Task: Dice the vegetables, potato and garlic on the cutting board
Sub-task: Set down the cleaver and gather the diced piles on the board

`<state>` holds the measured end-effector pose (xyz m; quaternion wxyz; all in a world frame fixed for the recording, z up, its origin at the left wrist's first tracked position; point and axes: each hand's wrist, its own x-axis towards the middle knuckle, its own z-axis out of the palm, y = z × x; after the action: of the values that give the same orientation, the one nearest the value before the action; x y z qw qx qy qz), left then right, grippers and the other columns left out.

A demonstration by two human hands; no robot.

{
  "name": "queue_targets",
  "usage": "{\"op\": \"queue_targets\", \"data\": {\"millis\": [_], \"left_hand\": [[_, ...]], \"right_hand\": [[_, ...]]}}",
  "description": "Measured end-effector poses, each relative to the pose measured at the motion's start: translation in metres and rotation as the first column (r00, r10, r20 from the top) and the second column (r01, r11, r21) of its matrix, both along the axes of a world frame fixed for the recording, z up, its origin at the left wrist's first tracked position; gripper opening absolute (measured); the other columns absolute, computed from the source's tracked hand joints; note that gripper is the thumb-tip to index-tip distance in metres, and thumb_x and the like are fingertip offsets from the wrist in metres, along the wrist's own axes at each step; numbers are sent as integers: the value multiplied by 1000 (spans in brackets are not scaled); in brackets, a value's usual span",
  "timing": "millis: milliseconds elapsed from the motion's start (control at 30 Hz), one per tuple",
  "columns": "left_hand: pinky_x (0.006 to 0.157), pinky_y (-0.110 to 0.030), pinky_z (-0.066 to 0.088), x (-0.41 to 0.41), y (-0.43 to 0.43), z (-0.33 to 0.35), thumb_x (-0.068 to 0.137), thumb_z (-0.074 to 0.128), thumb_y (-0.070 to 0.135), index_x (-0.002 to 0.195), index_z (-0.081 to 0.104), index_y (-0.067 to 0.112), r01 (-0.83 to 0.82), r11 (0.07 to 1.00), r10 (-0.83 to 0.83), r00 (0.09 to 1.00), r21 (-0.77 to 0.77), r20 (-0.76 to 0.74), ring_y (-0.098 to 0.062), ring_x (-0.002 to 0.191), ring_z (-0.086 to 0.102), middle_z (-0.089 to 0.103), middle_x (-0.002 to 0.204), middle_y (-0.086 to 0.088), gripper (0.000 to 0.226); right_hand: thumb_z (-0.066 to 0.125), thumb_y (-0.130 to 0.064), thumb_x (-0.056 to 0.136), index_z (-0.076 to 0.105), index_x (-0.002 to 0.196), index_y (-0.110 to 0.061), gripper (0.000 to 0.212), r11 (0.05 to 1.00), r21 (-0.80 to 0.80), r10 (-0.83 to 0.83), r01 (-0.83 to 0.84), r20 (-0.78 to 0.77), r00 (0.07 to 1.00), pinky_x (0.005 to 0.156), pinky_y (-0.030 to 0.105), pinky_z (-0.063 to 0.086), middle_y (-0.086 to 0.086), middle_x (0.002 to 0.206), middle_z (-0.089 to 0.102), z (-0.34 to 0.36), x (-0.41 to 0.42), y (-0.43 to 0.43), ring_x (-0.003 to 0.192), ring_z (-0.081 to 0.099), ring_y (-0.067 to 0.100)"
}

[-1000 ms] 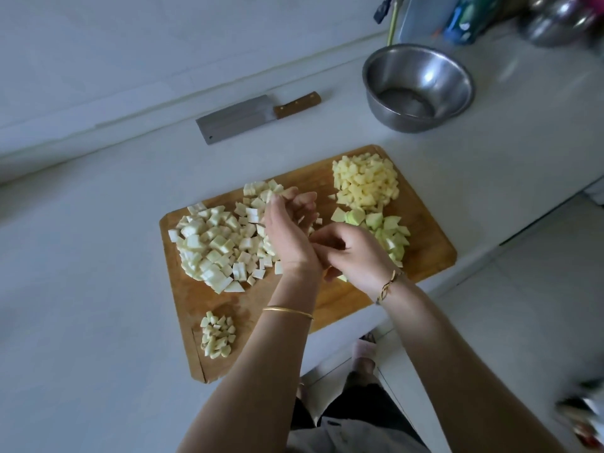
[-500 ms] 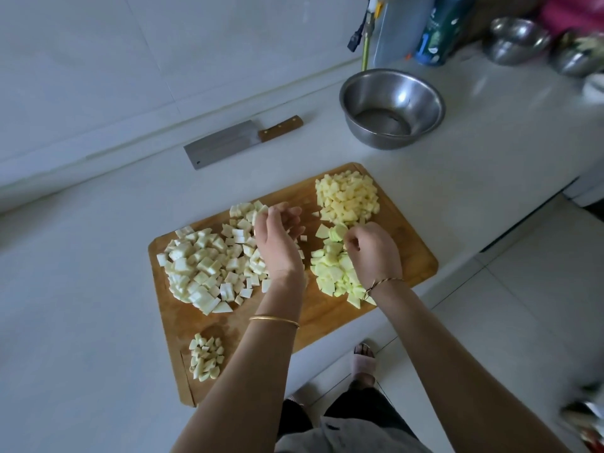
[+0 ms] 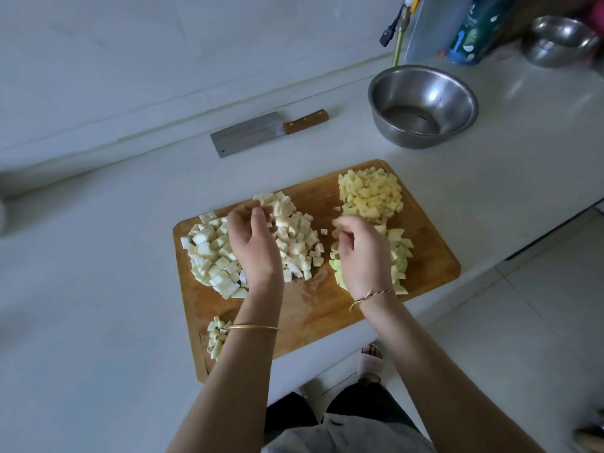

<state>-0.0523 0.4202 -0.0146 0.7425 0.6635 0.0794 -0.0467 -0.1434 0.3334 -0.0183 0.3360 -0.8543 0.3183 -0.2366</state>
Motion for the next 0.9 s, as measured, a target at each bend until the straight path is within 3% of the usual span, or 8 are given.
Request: {"op": "queue_targets", "data": {"millis": [100, 200, 300, 433, 533, 633, 767, 900], "left_hand": [[68, -20, 48, 5, 15, -4, 93, 44, 6, 87, 53, 21, -47, 998, 44, 997, 48, 56, -9, 79, 57, 61, 91, -1, 18], [75, -24, 50, 8, 27, -9, 93, 43, 6, 86, 53, 24, -60, 993, 50, 993, 98, 104, -6, 80, 58, 62, 91, 2, 21], [77, -20, 47, 10, 36, -13, 93, 43, 4, 85, 52, 24, -107, 984, 82, 981, 142, 174, -1, 78, 54, 57, 89, 5, 23], [78, -14, 42, 23, 52, -22, 91, 44, 2, 89, 51, 29, -213, 961, 157, 945, 178, 285, 3, 82, 52, 55, 92, 9, 28], [82, -16, 41, 37, 65, -32, 88, 43, 8, 95, 53, 22, -289, 936, 215, 922, 203, 322, -3, 88, 53, 57, 96, 6, 19], [90, -29, 47, 50, 76, -42, 86, 42, 15, 103, 58, 18, -308, 921, 243, 932, 237, 269, -14, 98, 58, 62, 104, 2, 23], [106, -40, 39, 72, 86, -52, 83, 39, 30, 120, 62, 17, -102, 878, 33, 987, 467, 155, -18, 121, 52, 61, 126, 1, 45], [117, -39, 23, 98, 83, -51, 87, 34, 39, 137, 51, 18, 201, 687, -308, 951, 698, 29, -15, 140, 30, 42, 148, -3, 57]], "right_hand": [[48, 9, 90, 57, 124, -3, 36, 993, 111, 39, -31, -71, 997, 89, 26, 50, 9, 114, 65, -19, 2, 32, 103, 63, 19], [44, 10, 89, 45, 134, 3, 45, 996, 89, 5, -1, -46, 999, 102, 27, 39, 17, 131, 54, -43, 7, 58, 122, 51, 28], [44, -12, 92, 39, 136, 10, 49, 997, 57, -54, 55, -31, 998, 105, 46, 41, 29, 137, 45, -68, 18, 69, 129, 43, 41], [33, -37, 98, 35, 139, 9, 62, 990, 22, -140, 140, -8, 990, 100, 44, 44, 29, 145, 35, -81, 36, 71, 133, 38, 40], [32, -39, 97, 31, 141, 10, 66, 987, 52, -154, 153, 7, 988, 108, 50, 36, 31, 147, 29, -86, 48, 67, 137, 30, 42], [31, -36, 96, 31, 141, 11, 65, 977, 102, -194, 189, 36, 980, 111, 50, 32, 31, 147, 28, -91, 57, 61, 138, 29, 42], [28, -38, 96, 36, 140, 8, 65, 968, 103, -236, 231, 49, 970, 111, 39, 29, 28, 145, 35, -91, 69, 56, 138, 33, 38], [24, -46, 94, 40, 143, -6, 66, 972, 88, -217, 216, 6, 976, 107, 24, 22, 15, 147, 41, -92, 78, 43, 139, 34, 26]]}}
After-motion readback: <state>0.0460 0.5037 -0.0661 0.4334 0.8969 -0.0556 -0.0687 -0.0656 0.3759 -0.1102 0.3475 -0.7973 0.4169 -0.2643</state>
